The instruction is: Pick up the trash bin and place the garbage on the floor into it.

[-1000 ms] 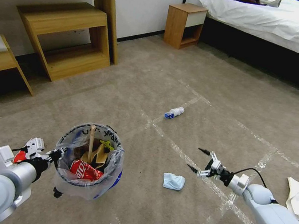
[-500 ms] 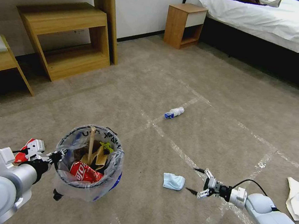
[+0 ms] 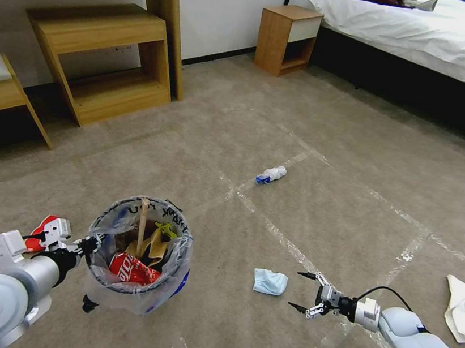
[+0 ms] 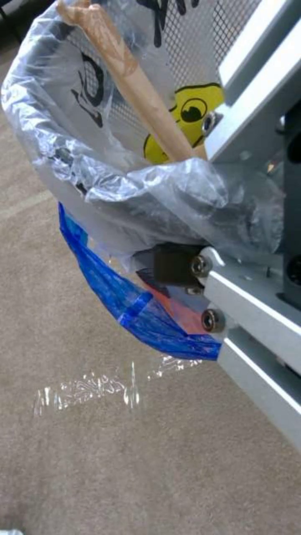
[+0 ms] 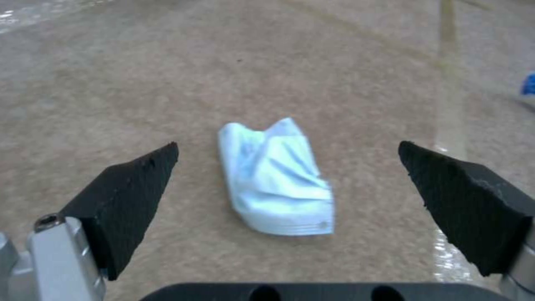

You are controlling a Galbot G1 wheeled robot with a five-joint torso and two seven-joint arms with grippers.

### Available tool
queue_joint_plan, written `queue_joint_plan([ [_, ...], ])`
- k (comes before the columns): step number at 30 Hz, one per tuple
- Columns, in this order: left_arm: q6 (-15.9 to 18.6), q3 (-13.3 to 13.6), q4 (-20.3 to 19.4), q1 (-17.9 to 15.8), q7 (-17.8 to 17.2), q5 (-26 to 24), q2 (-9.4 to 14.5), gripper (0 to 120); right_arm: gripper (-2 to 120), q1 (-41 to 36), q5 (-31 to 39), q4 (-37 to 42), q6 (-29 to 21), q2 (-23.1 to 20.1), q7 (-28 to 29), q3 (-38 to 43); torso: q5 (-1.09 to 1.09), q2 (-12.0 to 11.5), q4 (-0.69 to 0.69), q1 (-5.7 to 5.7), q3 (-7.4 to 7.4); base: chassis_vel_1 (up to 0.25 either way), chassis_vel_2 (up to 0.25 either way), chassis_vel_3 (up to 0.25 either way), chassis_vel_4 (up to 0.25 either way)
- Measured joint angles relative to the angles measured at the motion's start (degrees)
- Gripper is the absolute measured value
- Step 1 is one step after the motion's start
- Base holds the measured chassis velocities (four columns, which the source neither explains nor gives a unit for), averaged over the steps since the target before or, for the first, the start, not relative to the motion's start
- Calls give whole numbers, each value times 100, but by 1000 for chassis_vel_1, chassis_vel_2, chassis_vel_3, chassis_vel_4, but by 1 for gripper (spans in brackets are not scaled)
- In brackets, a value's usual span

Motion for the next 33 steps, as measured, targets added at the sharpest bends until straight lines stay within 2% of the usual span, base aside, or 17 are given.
queue_joint_plan([
  [10,1,43,73,-23,0,18,22,0,100,239,274,-532,-60,259,124,56,0,0,0,0,0,0,0,0,0],
  [33,1,61,95,-16,11,24,66,0,100,592,164,-1444,-106,1176,239,23,0,0,0,0,0,0,0,0,0],
])
